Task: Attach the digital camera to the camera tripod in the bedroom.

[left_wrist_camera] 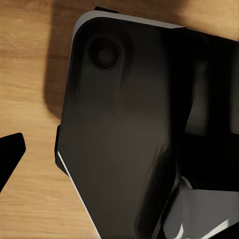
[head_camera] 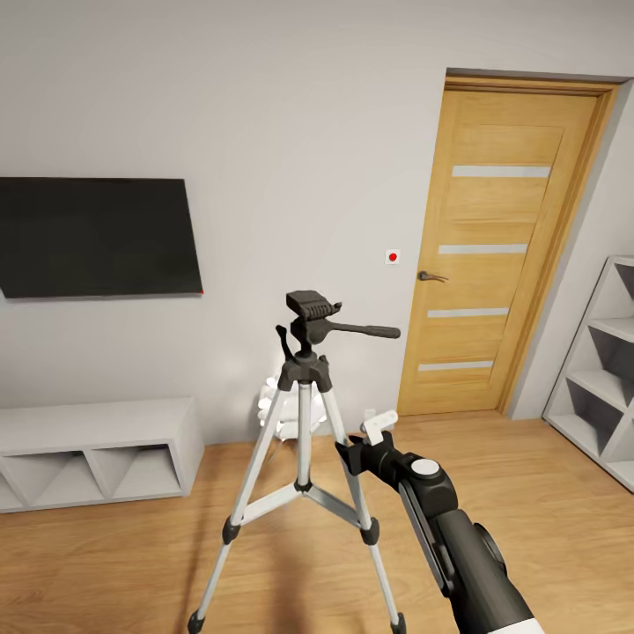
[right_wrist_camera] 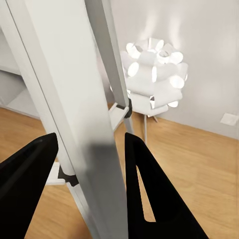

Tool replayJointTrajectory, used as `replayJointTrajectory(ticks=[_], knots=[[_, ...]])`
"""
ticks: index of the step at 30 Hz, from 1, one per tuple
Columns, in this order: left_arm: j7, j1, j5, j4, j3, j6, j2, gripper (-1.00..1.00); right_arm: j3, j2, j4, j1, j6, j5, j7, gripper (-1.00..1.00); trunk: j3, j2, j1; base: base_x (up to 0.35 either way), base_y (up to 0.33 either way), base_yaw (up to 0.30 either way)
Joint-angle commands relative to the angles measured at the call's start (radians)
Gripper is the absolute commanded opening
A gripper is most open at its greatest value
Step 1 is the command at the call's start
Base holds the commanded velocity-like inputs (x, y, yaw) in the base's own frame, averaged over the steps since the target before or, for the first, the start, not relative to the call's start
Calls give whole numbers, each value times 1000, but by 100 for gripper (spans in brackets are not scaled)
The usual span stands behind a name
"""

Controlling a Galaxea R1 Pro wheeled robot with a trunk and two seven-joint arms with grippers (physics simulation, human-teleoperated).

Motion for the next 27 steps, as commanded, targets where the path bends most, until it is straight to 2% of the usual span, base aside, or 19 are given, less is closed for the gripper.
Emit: replayJointTrajectory(ticks=[1,18,27], knots=[[0,1,6,-2,0,-1,0,100,-1,0,-2,-1,4,7,8,-100,-1,-1,0,0,0,0],[0,1,6,-2,-1,-1,-1,100,0,0,-2,0,5,5,10,-100,-1,-1,0,2,0,0],[0,1,6,-2,-1,-1,0,100,-1,0,-1,-1,5,5,9,-100,-1,-1,0,145,0,0]])
